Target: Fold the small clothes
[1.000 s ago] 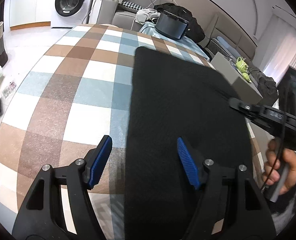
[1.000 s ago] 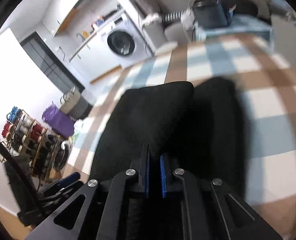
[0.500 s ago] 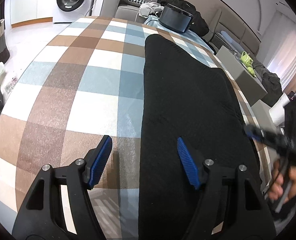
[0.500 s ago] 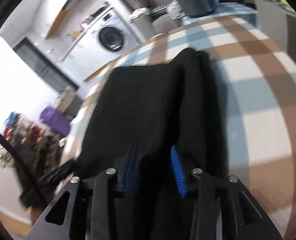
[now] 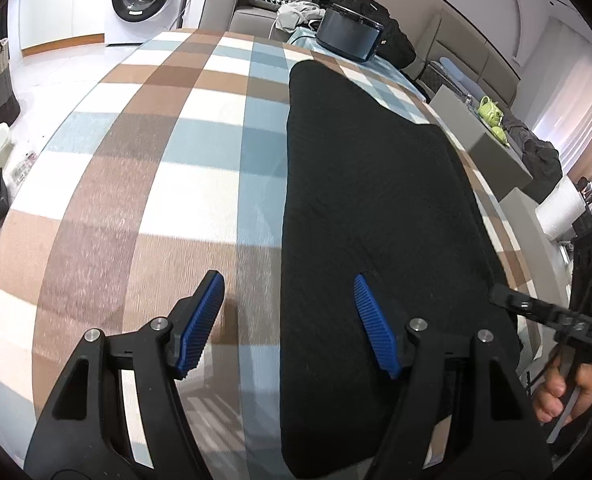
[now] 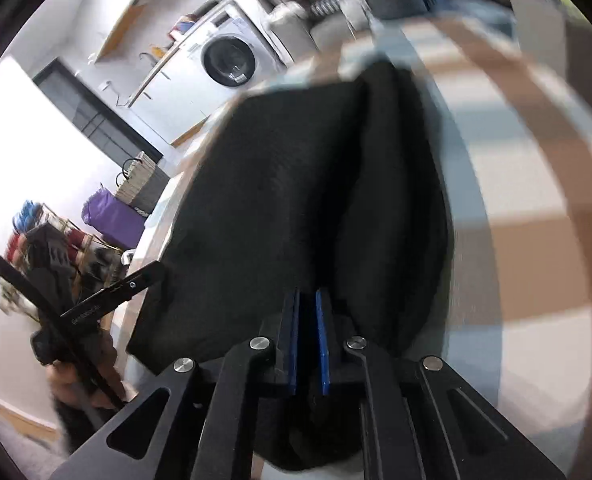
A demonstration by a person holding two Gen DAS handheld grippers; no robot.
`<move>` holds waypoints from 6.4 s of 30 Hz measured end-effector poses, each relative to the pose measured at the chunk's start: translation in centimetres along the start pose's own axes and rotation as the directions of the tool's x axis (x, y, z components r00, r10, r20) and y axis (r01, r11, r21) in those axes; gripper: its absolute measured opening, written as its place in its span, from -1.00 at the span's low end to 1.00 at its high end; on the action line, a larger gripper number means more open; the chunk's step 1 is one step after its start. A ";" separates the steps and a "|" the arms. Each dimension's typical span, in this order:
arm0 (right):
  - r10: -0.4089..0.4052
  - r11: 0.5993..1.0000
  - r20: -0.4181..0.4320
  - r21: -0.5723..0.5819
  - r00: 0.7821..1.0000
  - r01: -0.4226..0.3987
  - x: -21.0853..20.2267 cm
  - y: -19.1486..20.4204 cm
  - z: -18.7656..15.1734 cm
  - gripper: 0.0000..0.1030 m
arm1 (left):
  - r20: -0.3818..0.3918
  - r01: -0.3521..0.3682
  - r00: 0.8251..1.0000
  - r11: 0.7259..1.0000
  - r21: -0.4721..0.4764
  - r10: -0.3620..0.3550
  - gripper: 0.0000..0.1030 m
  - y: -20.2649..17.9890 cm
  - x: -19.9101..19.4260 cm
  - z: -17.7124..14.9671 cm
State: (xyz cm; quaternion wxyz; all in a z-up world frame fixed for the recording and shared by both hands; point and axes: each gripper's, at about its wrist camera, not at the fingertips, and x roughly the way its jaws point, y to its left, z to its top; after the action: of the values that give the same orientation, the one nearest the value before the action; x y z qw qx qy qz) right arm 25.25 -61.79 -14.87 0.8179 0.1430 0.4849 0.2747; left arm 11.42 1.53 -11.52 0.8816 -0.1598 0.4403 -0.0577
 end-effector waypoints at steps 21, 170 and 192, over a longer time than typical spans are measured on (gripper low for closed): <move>0.071 0.992 0.006 -0.106 0.997 -0.070 -3.1 0.9 -4.1 -0.66 | -0.032 0.007 0.999 1.000 0.004 -0.007 0.26 0.0 -1.7 -2.9; 0.127 0.930 0.471 -0.362 0.873 0.059 -4.4 3.4 -5.8 1.00 | 0.456 -0.130 0.890 0.972 0.195 0.028 0.99 -0.9 -5.8 -4.2; 0.135 0.931 0.462 -0.362 0.877 0.048 -4.1 3.2 -5.9 1.00 | 0.457 -0.130 0.889 0.972 0.196 0.027 0.99 -0.9 -5.8 -4.2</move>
State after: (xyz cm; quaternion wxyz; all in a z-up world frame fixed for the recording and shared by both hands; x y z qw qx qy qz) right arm 17.55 -61.81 -13.17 0.9177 0.0640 0.2050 0.3341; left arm 4.61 1.07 -9.17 0.9734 -0.0517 0.2208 -0.0317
